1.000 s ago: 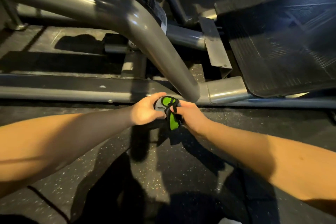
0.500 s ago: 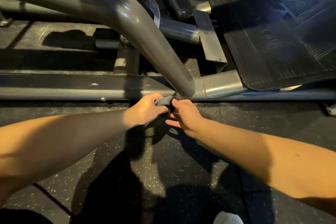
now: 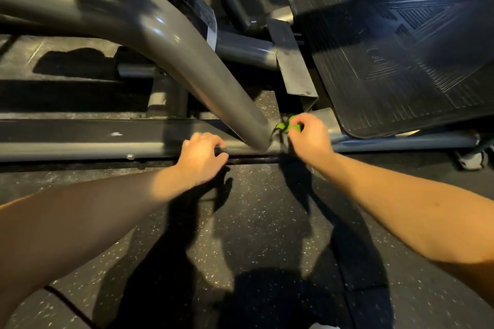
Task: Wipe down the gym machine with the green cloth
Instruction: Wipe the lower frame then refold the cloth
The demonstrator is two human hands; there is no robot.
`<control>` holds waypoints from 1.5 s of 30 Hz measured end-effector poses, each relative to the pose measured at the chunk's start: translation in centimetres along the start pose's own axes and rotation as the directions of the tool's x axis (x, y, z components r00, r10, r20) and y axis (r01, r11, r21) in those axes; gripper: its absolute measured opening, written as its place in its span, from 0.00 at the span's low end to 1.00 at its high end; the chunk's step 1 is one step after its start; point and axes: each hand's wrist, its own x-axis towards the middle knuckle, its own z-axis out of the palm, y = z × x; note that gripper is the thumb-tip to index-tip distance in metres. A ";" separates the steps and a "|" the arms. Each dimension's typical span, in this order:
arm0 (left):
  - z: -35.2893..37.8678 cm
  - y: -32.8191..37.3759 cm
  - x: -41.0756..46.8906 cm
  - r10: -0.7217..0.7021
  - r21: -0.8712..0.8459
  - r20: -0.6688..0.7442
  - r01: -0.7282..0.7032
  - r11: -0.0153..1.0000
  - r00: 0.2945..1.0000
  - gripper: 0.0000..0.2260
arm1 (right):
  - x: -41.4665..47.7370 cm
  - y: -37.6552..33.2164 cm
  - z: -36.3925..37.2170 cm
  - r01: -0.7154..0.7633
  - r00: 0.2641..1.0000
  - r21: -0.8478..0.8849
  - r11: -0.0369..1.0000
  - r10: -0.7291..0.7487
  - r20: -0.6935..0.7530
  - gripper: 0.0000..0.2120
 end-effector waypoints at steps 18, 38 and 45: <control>1.6 -5.0 3.2 -0.015 0.435 -0.138 0.074 0.897 0.990 0.19 | 5.6 4.4 1.5 0.177 0.984 -0.552 0.815 -0.140 0.110 0.12; -4.4 -11.2 1.3 -0.166 0.357 -0.190 0.225 0.907 0.968 0.24 | -6.7 -9.8 14.5 0.266 0.961 -0.008 0.964 -0.264 0.088 0.11; -6.3 -14.5 -0.1 -0.259 0.400 -0.198 0.319 0.859 0.945 0.26 | -4.4 -9.8 17.1 0.430 0.899 -0.505 0.748 -0.304 0.314 0.29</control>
